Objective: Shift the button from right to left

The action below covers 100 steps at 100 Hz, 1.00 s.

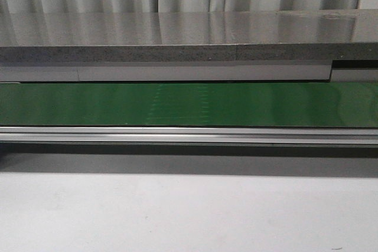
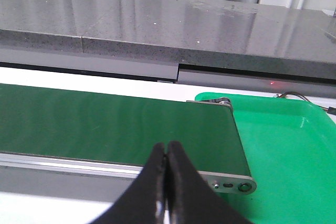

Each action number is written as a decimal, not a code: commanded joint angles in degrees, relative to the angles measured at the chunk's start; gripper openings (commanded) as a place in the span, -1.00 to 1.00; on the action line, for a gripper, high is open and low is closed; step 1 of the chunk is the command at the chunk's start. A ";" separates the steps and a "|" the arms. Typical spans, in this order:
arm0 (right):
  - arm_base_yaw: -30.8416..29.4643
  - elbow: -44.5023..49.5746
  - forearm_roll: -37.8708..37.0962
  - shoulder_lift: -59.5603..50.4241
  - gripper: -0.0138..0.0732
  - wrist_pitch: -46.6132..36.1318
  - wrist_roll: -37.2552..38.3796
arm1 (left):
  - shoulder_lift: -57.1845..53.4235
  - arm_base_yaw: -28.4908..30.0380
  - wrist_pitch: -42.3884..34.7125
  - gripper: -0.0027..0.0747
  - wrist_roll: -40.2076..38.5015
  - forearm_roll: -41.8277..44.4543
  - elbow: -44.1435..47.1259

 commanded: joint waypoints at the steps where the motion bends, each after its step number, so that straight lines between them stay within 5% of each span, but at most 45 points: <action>1: -0.09 -1.35 -0.63 0.85 -0.82 -4.66 -0.20 | -0.93 0.04 -3.87 -0.98 -0.58 -0.23 2.46; 65: -0.13 -1.29 -0.69 0.83 -0.82 -5.30 -0.25 | -0.93 0.04 -3.87 -0.98 -0.58 -0.23 2.46; 100: -0.33 11.45 -1.32 -1.72 -0.82 -28.97 4.82 | -0.93 0.04 -3.87 -0.98 -0.58 -0.23 2.46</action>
